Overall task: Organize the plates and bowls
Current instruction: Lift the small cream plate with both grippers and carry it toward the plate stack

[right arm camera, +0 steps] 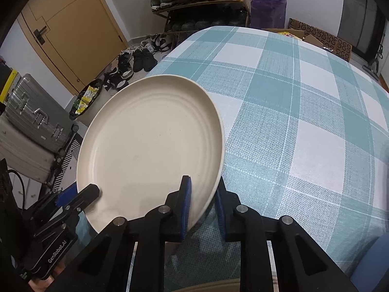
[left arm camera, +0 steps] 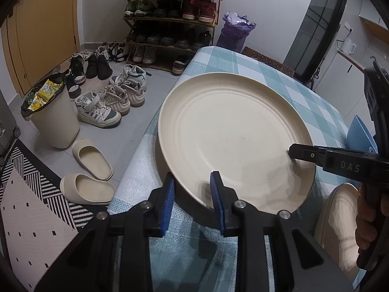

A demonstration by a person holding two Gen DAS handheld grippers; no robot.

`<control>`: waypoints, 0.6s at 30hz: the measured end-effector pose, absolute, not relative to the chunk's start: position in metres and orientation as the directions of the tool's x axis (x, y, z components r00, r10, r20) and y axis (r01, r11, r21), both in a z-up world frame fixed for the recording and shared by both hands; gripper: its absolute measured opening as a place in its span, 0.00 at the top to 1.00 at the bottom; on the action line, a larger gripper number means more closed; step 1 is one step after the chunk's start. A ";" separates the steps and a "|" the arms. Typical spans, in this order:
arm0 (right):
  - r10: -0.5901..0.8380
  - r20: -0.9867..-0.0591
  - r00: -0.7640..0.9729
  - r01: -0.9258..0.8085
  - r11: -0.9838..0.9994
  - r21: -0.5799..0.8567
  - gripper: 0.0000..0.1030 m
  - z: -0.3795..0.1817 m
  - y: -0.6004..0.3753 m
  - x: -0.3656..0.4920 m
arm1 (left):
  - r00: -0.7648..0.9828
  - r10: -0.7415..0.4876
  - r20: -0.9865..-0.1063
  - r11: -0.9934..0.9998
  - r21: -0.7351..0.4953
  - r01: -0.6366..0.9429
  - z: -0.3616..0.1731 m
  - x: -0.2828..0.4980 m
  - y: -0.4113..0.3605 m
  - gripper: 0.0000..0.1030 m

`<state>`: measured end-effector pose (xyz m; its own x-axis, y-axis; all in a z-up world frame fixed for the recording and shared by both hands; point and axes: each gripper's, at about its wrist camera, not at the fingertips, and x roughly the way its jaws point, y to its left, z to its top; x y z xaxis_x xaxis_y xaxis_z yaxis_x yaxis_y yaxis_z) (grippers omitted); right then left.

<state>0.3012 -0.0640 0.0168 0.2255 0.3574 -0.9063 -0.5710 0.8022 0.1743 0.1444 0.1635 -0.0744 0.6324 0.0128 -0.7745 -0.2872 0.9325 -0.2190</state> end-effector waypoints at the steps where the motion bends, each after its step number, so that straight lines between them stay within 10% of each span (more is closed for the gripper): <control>1: 0.357 -0.906 0.228 -0.575 0.800 0.171 0.82 0.018 -0.064 0.300 | 0.634 0.013 -0.773 0.933 -0.219 -0.285 -0.074 0.144 0.163 0.74; 18: 0.396 -0.889 0.231 -0.573 0.794 0.205 0.82 0.042 -0.096 0.284 | 0.667 0.010 -0.745 0.953 -0.195 -0.233 -0.048 0.134 0.143 0.74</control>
<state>0.2844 -0.0964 0.0420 0.2307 0.3961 -0.8888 -0.5730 0.7935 0.2049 0.1340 0.1425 -0.0476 0.6669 0.0100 -0.7451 -0.2326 0.9527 -0.1954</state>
